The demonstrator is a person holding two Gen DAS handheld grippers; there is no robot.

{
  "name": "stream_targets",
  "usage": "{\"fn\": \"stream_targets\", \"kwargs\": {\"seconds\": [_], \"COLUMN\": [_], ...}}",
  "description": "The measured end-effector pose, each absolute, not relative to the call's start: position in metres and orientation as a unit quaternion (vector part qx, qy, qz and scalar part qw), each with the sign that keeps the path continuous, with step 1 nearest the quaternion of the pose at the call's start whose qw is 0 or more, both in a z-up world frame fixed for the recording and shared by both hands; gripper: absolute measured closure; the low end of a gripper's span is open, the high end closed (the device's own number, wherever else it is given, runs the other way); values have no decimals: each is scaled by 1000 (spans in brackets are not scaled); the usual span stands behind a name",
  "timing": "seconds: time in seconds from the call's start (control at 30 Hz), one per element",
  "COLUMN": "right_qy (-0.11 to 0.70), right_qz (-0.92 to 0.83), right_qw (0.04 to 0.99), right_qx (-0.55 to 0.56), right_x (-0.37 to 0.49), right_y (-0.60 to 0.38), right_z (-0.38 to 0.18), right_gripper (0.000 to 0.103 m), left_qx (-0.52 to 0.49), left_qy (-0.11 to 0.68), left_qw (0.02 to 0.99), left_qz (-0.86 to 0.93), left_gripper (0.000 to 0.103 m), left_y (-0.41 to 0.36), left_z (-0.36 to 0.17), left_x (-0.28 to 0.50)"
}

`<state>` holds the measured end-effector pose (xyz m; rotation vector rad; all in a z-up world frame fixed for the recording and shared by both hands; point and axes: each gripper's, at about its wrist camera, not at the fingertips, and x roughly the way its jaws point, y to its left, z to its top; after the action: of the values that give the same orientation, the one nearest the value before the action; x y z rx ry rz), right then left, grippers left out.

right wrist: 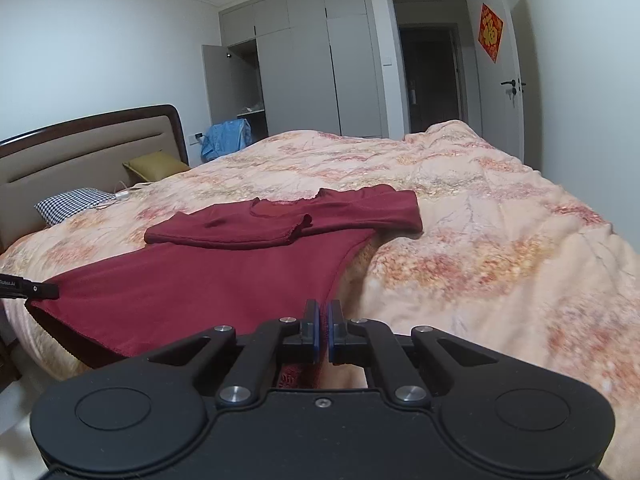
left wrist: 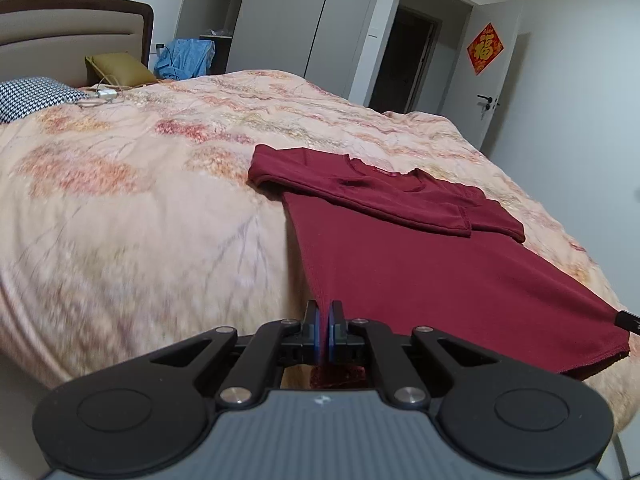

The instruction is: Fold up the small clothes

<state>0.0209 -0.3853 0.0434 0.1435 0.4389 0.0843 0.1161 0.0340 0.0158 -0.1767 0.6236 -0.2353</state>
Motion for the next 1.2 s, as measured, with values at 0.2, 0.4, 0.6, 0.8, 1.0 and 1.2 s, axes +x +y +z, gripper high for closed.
{"fn": "stream_targets", "kwargs": {"seconds": [0.2,0.4,0.6,0.8,1.0,1.2], "right_qy": [235,247,262,269,257,236], "right_qz": [31,30,31,30,48,90], "right_qw": [970,967,964,962,965,956], "right_qx": [61,50,42,28,-19,-150], "right_x": [-11,-5,0,-1,-9,-18], "right_y": [-378,-369,-367,-368,-359,-330], "right_z": [20,4,-5,-9,-6,-11], "right_gripper": [100,100,98,86,46,18], "left_qx": [-84,-91,-89,-103,-94,-53], "left_qy": [315,330,336,354,352,336], "left_qw": [938,933,931,924,927,935], "left_qz": [-117,-110,-107,-102,-93,-96], "left_gripper": [100,99,99,96,29,5], "left_y": [32,32,29,32,32,21], "left_z": [0,-12,-18,-25,-24,-21], "left_x": [82,86,88,91,86,80]}}
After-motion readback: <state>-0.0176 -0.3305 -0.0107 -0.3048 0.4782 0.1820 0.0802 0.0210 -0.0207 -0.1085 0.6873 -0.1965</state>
